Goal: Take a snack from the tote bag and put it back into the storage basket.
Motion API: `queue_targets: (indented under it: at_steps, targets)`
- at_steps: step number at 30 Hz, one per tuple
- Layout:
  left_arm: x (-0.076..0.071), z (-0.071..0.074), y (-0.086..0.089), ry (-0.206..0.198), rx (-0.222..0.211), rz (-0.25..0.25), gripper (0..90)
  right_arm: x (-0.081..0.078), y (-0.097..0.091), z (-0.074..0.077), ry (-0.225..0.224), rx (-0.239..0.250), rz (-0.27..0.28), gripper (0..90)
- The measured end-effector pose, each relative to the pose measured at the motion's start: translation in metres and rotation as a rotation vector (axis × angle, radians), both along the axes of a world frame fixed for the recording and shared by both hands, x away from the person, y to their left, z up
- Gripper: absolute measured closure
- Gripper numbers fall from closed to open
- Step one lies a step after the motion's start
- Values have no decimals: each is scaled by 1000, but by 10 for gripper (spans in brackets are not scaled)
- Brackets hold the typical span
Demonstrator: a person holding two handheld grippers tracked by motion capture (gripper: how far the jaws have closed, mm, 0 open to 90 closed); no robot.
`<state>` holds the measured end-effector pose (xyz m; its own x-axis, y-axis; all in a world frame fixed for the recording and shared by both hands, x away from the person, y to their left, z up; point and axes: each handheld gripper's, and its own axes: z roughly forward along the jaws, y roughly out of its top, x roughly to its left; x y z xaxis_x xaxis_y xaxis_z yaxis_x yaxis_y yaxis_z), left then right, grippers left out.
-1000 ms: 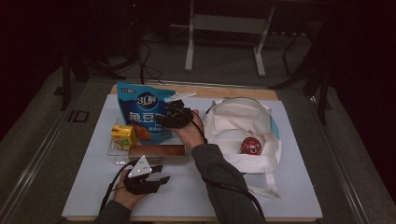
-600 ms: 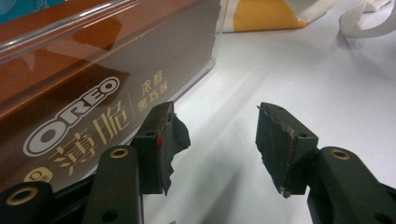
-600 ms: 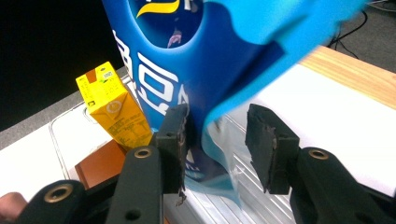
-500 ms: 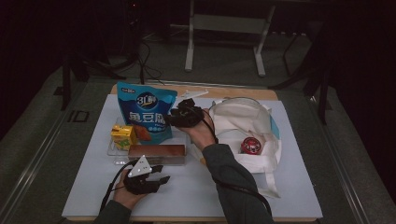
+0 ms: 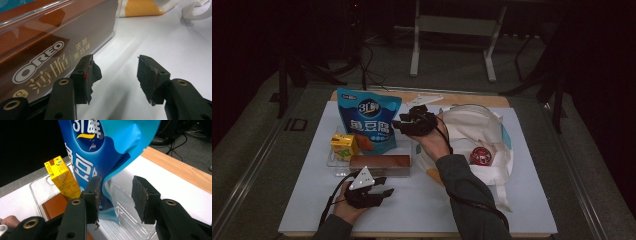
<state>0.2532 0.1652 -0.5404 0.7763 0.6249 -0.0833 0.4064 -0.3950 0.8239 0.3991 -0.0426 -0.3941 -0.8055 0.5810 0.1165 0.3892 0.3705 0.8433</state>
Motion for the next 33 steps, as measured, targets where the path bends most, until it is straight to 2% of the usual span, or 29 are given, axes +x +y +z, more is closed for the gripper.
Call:
queue_targets:
  at_steps: [14, 25, 33]
  targets:
    - [0, 0, 0, -3, 1, 1, 476, -7, -24, 10, -25, -11, 11, 584]
    - [0, 0, 0, 1, 0, 1, 476, -14, -49, 9, -33, -42, -5, 581]
    - [0, 0, 0, 1, -2, 1, 472, -13, -67, 5, -24, -72, -23, 580]
